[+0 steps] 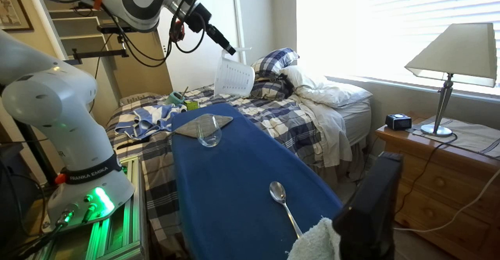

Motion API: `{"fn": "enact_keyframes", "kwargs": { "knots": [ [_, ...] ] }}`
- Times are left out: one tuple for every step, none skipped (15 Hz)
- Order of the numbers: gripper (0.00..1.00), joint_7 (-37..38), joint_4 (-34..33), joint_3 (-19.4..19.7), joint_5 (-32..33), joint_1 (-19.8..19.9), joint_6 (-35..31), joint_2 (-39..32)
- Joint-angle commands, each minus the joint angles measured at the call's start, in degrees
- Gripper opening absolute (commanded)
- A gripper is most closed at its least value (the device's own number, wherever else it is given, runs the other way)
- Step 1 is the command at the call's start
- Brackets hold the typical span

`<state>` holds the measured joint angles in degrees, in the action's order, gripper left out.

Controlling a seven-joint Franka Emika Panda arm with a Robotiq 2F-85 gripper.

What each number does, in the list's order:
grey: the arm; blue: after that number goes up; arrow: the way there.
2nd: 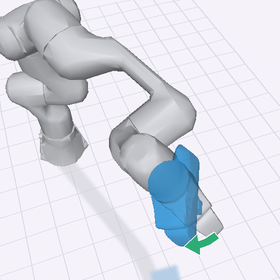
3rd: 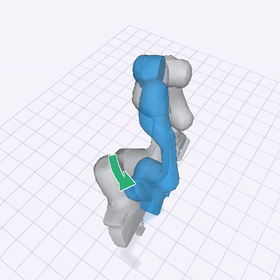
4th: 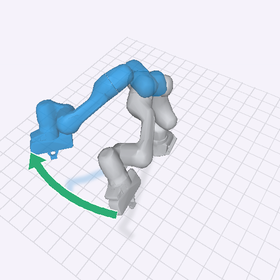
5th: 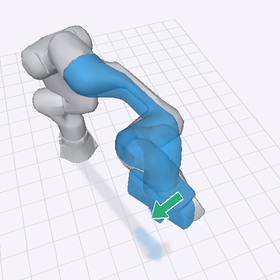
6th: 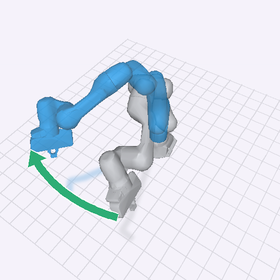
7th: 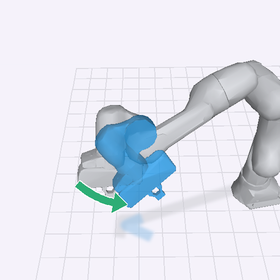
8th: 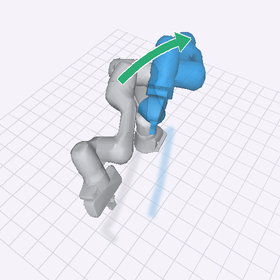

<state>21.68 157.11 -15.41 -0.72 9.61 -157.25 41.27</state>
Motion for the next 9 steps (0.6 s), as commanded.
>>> {"fn": "enact_keyframes", "kwargs": {
  "knots": [
    [0.07, 0.79, -0.09, -0.77, 2.22, 1.12, 2.51, 2.3],
    [0.07, 0.77, -0.09, -0.74, 2.26, 0.91, 3.2, 2.65],
    [0.07, 0.7, -0.08, -0.6, 2.21, 0.58, 3.9, 2.99],
    [0.07, 0.68, -0.09, -0.57, 2.23, 0.38, 4.57, 3.32],
    [0.07, 0.72, -0.08, -0.59, 2.27, 0.32, 5.15, 3.6],
    [0.07, 0.76, -0.08, -0.58, 2.27, 0.23, 5.76, 3.86],
    [0.07, 0.71, -0.08, -0.54, 2.32, 0.16, 6.24, 4.1],
    [0.07, 0.67, -0.08, -0.44, 2.32, 0.08, 6.76, 4.37],
    [0.07, 0.5, -0.08, -0.3, 2.35, -0.01, 6.89, 4.56]
  ]
}}
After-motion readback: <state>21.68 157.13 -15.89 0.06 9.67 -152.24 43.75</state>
